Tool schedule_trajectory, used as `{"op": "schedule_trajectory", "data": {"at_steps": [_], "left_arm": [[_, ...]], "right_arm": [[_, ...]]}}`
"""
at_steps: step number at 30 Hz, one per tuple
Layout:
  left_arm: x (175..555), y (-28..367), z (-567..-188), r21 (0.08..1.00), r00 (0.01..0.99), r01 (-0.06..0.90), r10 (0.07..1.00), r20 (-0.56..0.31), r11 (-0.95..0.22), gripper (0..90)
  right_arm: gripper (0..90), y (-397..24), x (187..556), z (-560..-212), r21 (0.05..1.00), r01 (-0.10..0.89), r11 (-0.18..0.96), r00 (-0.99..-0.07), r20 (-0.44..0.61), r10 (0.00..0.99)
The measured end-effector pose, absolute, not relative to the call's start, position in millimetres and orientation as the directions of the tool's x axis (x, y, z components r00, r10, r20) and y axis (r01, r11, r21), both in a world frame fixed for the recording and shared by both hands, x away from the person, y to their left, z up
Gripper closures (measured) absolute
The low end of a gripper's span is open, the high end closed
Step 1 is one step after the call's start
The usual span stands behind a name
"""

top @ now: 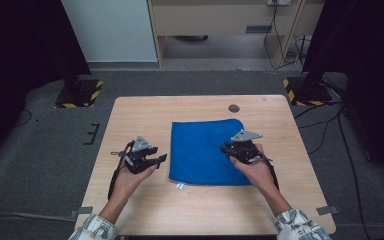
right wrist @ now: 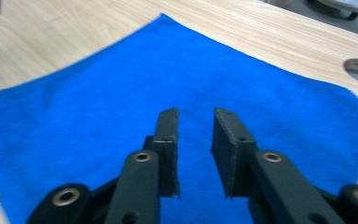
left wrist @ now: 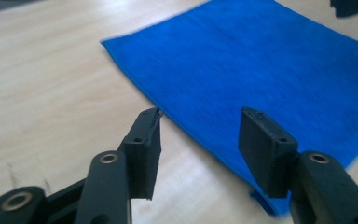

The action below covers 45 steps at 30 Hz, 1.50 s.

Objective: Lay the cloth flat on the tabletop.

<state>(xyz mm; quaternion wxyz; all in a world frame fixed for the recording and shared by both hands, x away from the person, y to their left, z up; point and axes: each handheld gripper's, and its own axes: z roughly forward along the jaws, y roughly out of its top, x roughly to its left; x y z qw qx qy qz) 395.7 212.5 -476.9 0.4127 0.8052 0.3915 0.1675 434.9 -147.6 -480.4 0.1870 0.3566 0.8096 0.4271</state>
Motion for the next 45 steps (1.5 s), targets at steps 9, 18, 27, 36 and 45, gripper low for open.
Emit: {"op": "schedule_trajectory", "data": {"at_steps": [9,18,27,36,45], "left_arm": [[360,207,-495,0.763,0.685,0.494,0.727,-0.046,-0.417,51.3],[360,214,-500,0.764,0.667,0.507,0.743,-0.054,-0.4,51.6],[372,230,-496,0.785,0.607,0.521,0.792,-0.066,-0.334,49.9],[369,226,-495,0.789,0.621,0.509,0.782,-0.061,-0.343,50.6],[369,231,-496,0.787,0.612,0.514,0.789,-0.057,-0.343,50.8]], "right_arm": [[84.3,-123,403,-491,0.825,0.384,0.415,-0.75,0.017,0.661],[89.3,-97,388,-494,0.82,0.362,0.444,-0.8,0.028,0.6],[86.9,-59,377,-498,0.812,0.345,0.471,-0.838,0.041,0.544],[83.1,-35,367,-506,0.798,0.32,0.511,-0.872,0.036,0.489],[65.9,-12,368,-518,0.768,0.284,0.574,-0.881,-0.027,0.473]]}}
